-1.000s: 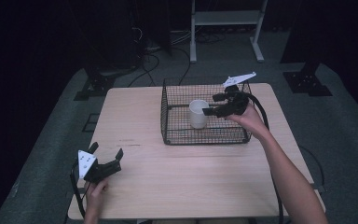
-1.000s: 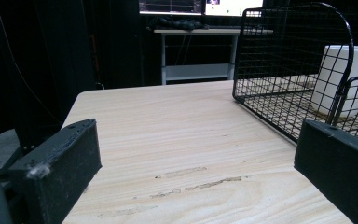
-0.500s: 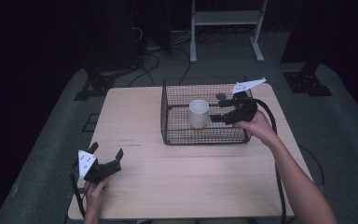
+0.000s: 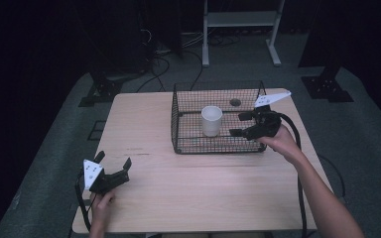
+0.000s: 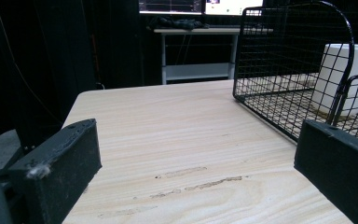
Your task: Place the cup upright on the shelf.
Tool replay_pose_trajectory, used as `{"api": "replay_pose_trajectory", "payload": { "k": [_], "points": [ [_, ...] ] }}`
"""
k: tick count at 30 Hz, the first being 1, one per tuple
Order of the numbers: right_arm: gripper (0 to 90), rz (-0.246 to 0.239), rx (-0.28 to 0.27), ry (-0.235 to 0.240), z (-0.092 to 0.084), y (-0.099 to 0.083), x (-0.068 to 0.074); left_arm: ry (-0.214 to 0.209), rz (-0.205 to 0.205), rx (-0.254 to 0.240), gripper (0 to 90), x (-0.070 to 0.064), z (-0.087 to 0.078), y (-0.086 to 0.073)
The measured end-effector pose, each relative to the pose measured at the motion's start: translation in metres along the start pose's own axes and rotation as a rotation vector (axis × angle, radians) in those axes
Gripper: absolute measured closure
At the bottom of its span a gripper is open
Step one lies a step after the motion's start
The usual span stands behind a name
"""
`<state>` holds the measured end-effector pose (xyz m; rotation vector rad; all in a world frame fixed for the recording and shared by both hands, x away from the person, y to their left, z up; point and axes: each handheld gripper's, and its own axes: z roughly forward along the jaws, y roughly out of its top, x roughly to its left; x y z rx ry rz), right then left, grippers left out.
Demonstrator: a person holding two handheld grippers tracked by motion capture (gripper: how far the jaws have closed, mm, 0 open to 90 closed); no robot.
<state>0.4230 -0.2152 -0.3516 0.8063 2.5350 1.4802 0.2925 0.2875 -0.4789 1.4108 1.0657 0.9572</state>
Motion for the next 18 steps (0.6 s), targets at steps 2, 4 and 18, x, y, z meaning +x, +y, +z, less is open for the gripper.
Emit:
{"api": "replay_pose_trajectory", "payload": {
  "k": [2, 4, 18],
  "points": [
    [13.8, -0.003, -0.010, -0.001, -0.001, -0.003, 0.001, 0.000, 0.000, 0.000, 0.0, 0.000, 0.000, 0.000],
    [13.7, -0.004, -0.009, 0.002, -0.003, -0.007, 0.003, 0.001, 0.000, 0.001, 0.0, 0.000, 0.000, 0.000],
    [13.7, -0.004, -0.017, 0.013, -0.008, -0.030, 0.010, 0.001, 0.000, 0.001, 0.0, 0.000, 0.000, 0.000]
  ]
}}
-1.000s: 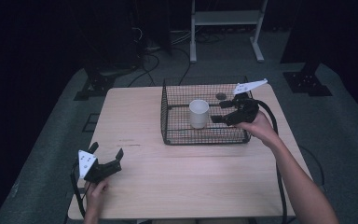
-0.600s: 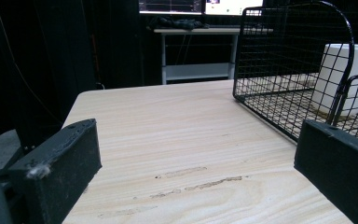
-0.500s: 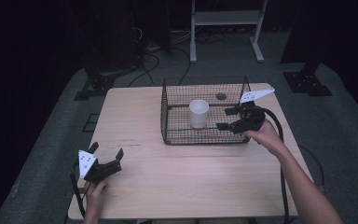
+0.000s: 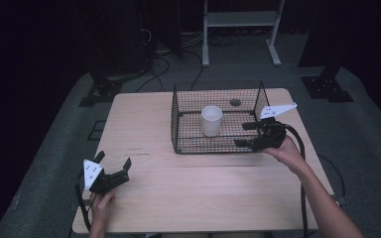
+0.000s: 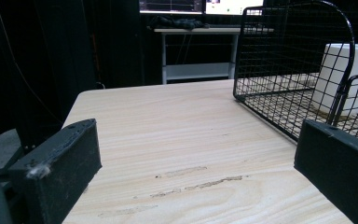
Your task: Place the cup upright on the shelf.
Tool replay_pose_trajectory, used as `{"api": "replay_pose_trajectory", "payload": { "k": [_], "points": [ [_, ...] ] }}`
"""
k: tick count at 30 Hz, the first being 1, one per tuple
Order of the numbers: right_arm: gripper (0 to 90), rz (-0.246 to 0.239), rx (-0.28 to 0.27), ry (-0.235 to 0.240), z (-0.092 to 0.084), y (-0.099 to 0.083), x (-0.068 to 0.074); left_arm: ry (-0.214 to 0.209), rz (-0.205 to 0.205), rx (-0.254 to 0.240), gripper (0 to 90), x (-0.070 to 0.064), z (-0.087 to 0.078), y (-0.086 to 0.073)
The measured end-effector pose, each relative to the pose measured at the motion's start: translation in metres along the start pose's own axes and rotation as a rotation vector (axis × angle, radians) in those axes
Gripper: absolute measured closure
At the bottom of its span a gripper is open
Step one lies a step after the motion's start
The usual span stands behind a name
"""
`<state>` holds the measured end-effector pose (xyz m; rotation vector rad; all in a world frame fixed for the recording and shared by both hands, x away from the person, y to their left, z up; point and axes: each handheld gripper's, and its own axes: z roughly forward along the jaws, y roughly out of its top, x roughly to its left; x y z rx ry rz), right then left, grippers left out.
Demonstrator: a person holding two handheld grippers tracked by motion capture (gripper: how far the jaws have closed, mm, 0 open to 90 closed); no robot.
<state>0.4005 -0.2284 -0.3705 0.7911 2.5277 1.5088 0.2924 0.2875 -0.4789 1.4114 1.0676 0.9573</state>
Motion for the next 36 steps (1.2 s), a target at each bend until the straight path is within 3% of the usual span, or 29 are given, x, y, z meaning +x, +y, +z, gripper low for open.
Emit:
{"api": "replay_pose_trajectory", "payload": {
  "k": [23, 36],
  "points": [
    [13.8, 0.025, 0.014, -0.014, -0.013, -0.036, 0.005, 0.000, 0.006, 0.002, 0.0, 0.000, 0.000, 0.000],
    [13.8, 0.034, -0.026, -0.041, -0.024, -0.050, 0.009, 0.001, 0.008, 0.002, 0.0, -0.001, 0.000, 0.000]
  ]
}}
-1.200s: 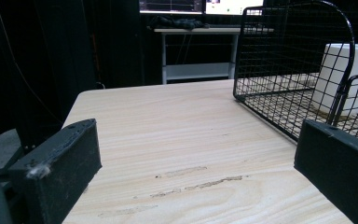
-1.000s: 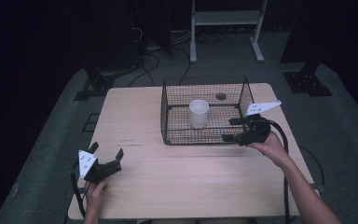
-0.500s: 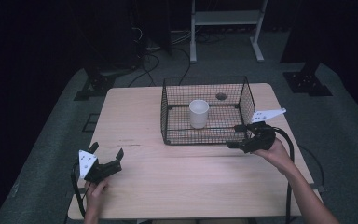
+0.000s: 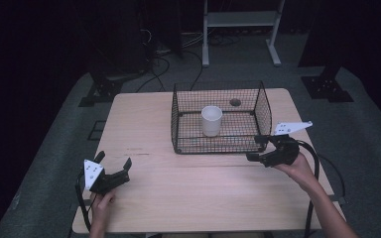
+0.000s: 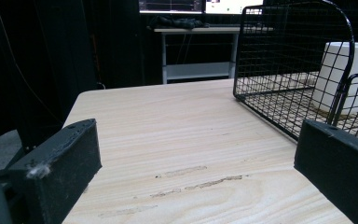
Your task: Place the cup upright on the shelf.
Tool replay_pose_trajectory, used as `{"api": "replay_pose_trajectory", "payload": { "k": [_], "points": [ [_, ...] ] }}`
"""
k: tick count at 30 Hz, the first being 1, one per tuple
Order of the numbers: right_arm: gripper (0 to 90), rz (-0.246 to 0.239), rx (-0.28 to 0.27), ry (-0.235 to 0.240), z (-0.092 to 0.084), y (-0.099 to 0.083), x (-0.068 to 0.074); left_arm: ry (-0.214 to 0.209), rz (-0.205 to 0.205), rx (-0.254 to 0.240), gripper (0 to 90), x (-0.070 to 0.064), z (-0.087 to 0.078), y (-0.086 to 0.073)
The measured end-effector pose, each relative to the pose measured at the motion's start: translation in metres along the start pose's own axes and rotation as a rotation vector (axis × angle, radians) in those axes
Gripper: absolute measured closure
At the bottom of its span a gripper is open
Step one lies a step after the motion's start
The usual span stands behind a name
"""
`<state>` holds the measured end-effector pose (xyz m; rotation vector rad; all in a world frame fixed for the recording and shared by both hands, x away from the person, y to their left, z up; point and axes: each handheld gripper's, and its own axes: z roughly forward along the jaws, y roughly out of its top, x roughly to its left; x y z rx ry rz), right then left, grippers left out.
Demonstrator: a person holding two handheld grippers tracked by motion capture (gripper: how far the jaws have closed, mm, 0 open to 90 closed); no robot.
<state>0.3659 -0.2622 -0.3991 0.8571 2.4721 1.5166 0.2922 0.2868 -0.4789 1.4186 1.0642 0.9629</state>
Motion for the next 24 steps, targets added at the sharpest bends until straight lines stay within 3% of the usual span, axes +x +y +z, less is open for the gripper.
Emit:
{"api": "replay_pose_trajectory", "payload": {
  "k": [24],
  "points": [
    [13.7, 0.023, -0.047, -0.084, -0.018, -0.047, 0.010, 0.002, 0.004, 0.001, 0.0, 0.000, 0.000, 0.000]
  ]
}}
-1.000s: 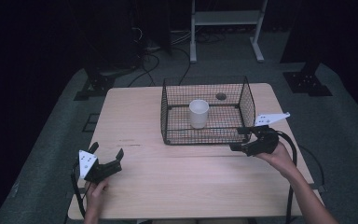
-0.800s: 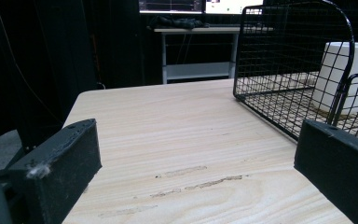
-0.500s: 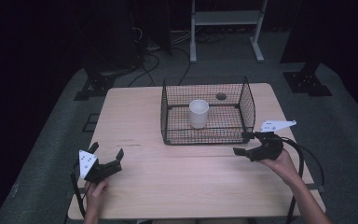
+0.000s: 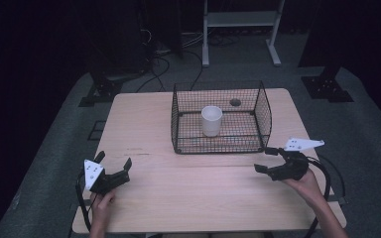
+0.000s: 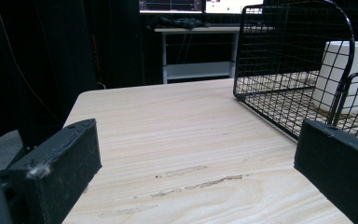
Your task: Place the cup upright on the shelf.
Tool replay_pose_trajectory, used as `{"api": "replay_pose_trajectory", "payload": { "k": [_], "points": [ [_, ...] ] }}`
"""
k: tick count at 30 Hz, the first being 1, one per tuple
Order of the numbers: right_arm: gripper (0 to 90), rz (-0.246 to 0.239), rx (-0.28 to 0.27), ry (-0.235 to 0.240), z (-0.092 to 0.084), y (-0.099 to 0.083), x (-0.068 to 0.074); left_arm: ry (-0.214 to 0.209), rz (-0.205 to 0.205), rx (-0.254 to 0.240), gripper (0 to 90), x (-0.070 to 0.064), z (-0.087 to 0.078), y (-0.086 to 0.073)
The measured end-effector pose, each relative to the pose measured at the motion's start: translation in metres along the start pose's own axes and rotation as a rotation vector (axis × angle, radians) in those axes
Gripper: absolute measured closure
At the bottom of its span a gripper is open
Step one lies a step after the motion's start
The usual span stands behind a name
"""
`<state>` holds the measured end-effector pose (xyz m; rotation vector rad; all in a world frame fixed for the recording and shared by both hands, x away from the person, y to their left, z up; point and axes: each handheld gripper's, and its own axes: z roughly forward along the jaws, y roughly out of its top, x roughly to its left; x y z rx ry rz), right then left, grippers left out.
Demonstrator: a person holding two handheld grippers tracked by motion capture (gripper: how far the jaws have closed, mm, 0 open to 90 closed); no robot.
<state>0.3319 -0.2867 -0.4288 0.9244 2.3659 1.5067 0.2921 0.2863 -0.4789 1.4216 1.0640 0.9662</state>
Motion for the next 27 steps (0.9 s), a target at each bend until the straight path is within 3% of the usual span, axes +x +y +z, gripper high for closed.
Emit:
{"api": "replay_pose_trajectory", "payload": {
  "k": [17, 27],
  "points": [
    [13.7, 0.021, -0.048, -0.058, -0.018, -0.030, 0.009, 0.001, 0.003, 0.001, 0.0, 0.000, 0.000, 0.000],
    [13.7, 0.035, -0.115, -0.102, -0.023, -0.050, 0.020, 0.002, 0.003, 0.001, 0.0, 0.000, 0.000, 0.000]
  ]
}}
